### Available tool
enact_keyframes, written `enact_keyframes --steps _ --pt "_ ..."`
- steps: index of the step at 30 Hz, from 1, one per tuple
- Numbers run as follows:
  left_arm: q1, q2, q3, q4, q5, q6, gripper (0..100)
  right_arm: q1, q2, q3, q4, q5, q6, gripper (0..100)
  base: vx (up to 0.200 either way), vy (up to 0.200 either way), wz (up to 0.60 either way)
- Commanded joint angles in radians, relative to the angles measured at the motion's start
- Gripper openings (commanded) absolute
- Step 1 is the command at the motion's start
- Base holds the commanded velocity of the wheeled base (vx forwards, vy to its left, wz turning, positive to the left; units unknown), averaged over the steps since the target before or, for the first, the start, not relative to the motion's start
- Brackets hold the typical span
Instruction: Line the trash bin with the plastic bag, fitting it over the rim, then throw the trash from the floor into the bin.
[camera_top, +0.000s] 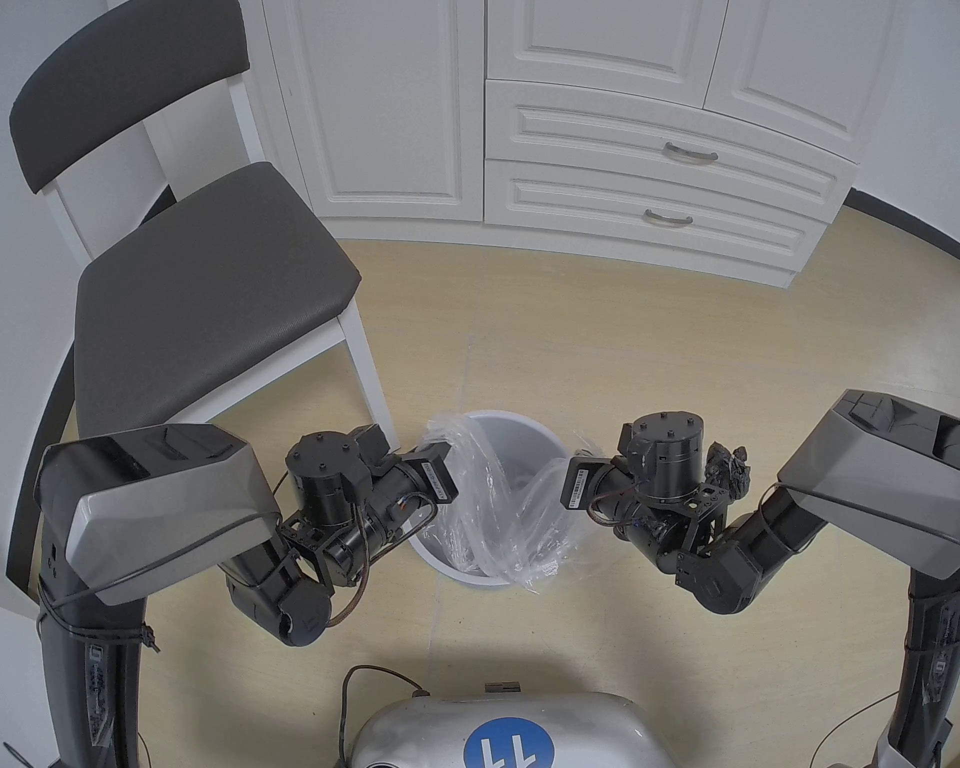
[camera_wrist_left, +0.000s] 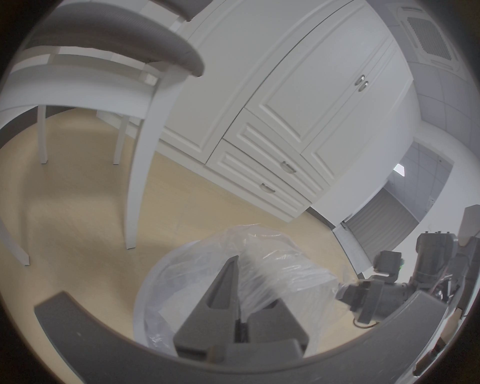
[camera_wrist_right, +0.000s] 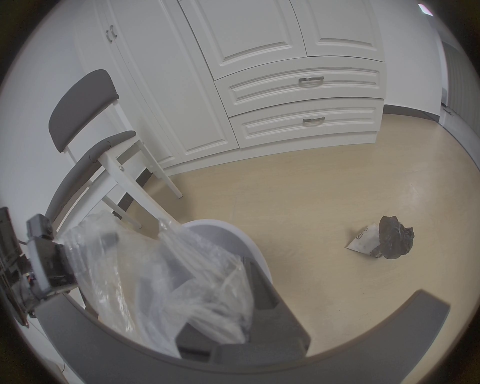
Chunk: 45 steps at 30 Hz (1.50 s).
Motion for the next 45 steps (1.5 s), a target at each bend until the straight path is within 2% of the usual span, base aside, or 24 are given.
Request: enact_keyframes --steps 1,4,8,11,13,14,16,21,22,23,26,28,29,31,34,40,45 --pt "0.038 0.018 -0.004 0.010 -0.015 0.005 0 -0.009 0.008 -0.005 0.001 0.000 0.000 0 0.000 0.000 0.00" --pt "0.078 -0.055 0.037 0.069 -0.080 0.019 0 -0.023 0.003 -0.005 0.006 0.000 -0.005 0 0.000 0.000 0.00" --pt "0.153 -0.190 0.114 0.204 -0.218 0.086 0 -0.045 -0.018 -0.008 0.044 0.000 -0.008 0 0.000 0.000 0.00" --pt "0.202 -0.270 0.163 0.294 -0.307 0.155 0 -0.061 -0.029 -0.008 0.064 0.000 -0.014 0 0.000 0.000 0.00" --pt "0.240 -0.319 0.192 0.385 -0.365 0.238 0 -0.078 -0.032 -0.005 0.076 0.000 -0.039 0 0.000 0.000 0.00" --pt "0.245 -0.322 0.194 0.397 -0.370 0.247 0 -0.081 -0.033 -0.004 0.079 0.000 -0.043 0 0.000 0.000 0.00" --pt "0.272 -0.340 0.201 0.515 -0.390 0.356 0 -0.098 -0.033 0.001 0.107 -0.001 -0.076 0 0.000 0.000 0.00" --pt "0.305 -0.336 0.200 0.698 -0.390 0.548 0 -0.112 -0.044 -0.001 0.181 -0.001 -0.085 0 0.000 0.000 0.00" --pt "0.306 -0.336 0.200 0.701 -0.391 0.554 0 -0.112 -0.044 -0.001 0.181 -0.001 -0.085 0 0.000 0.000 0.00" --pt "0.318 -0.330 0.203 0.741 -0.399 0.623 0 -0.117 -0.053 -0.002 0.204 -0.001 -0.086 0 0.000 0.000 0.00" --pt "0.337 -0.317 0.226 0.750 -0.457 0.712 0 -0.121 -0.063 -0.004 0.222 -0.003 -0.088 0 0.000 0.000 0.00" --pt "0.340 -0.310 0.234 0.742 -0.475 0.732 0 -0.123 -0.067 -0.002 0.225 -0.003 -0.093 0 0.000 0.000 0.00" --pt "0.343 -0.290 0.243 0.736 -0.512 0.778 0 -0.127 -0.075 0.001 0.227 -0.006 -0.103 0 0.000 0.000 0.00" --pt "0.343 -0.271 0.251 0.730 -0.528 0.816 0 -0.135 -0.084 0.004 0.228 -0.011 -0.119 0 0.000 0.000 0.00" --pt "0.343 -0.255 0.257 0.710 -0.531 0.849 0 -0.147 -0.099 0.018 0.230 -0.012 -0.142 0 0.000 0.000 0.00" --pt "0.354 -0.232 0.257 0.624 -0.515 0.842 0 -0.170 -0.115 0.011 0.248 -0.014 -0.160 0 0.000 0.000 0.00" --pt "0.371 -0.232 0.252 0.609 -0.472 0.838 0 -0.189 -0.113 -0.002 0.248 -0.017 -0.158 0 0.000 0.000 0.00"
